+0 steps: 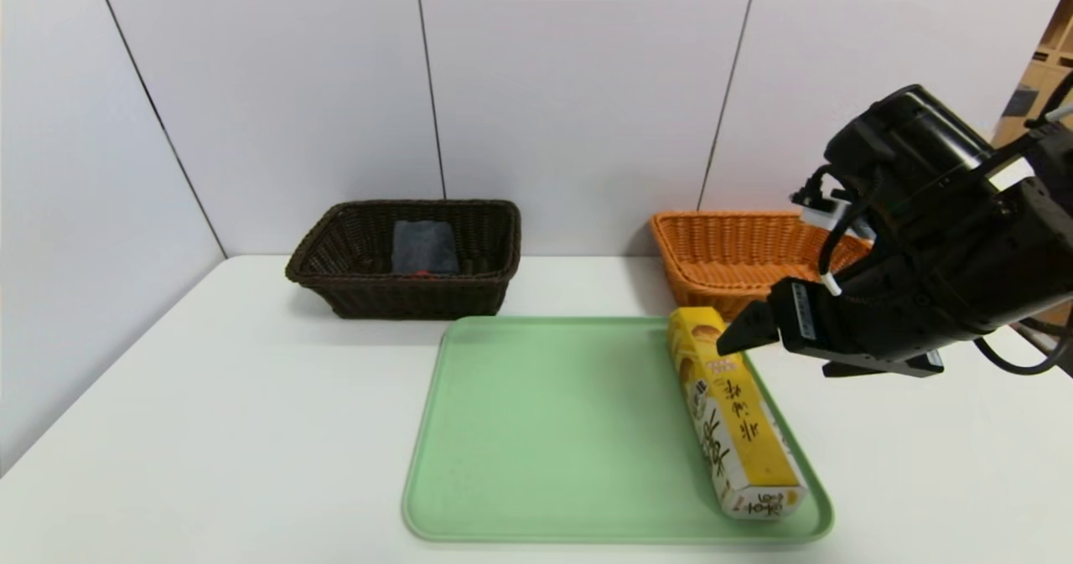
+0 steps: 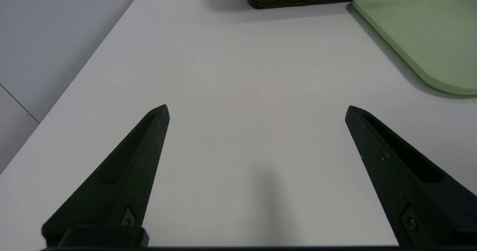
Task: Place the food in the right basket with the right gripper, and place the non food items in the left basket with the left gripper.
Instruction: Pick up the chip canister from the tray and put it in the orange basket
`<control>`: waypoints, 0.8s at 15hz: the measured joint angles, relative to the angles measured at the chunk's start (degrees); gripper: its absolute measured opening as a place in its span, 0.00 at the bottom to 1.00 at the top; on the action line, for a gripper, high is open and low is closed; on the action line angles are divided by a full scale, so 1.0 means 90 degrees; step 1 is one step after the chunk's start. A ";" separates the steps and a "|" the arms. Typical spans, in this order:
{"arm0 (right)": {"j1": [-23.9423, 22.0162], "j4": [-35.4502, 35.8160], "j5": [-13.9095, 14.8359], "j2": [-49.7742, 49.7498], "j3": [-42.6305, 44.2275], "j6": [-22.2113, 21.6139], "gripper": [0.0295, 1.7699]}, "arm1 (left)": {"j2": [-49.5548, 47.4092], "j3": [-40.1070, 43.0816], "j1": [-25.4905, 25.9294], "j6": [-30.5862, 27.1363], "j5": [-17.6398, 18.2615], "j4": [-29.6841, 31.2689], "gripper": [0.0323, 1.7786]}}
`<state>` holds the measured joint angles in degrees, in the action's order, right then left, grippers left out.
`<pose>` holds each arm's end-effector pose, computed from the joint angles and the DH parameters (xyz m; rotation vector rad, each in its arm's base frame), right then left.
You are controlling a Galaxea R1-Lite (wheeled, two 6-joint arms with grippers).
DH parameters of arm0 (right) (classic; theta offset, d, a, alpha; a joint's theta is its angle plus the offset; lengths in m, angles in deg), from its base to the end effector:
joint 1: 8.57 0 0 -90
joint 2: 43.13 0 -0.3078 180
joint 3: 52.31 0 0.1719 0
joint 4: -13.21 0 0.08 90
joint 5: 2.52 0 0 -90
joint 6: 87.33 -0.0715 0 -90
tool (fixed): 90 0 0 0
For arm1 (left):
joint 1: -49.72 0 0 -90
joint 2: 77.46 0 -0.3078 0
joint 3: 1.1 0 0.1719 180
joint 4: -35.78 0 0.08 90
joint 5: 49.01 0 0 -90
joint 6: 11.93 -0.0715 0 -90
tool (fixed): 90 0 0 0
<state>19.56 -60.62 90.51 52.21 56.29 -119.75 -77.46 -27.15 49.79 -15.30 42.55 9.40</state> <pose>0.2402 0.1241 0.2140 0.2219 1.0940 0.0940 -0.0019 -0.0019 0.0746 0.0587 0.0050 -0.0262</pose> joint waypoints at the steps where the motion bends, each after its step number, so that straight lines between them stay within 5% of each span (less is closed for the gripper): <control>1: 0.0064 -0.0245 0.0104 0.0141 0.0156 -0.0275 0.96 | 0.0000 0.0000 0.0000 0.0000 0.0001 0.0000 0.95; 4: 0.0153 -0.0337 0.0291 0.0496 0.0339 -0.0646 0.96 | 0.0000 0.0000 0.0000 -0.0001 0.0004 0.0000 0.95; 9: 0.0169 -0.0325 0.0765 0.1059 0.0386 -0.0643 0.96 | 0.0000 0.0000 0.0000 -0.0001 0.0000 -0.0003 0.95; 12: 0.0218 -0.0320 0.0757 0.1271 0.0420 -0.0585 0.96 | 0.0000 0.0000 0.0000 -0.0004 0.0001 0.0000 0.95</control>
<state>21.53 -63.50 97.32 63.64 60.07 -125.01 -77.46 -27.15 49.79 -15.34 42.56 9.40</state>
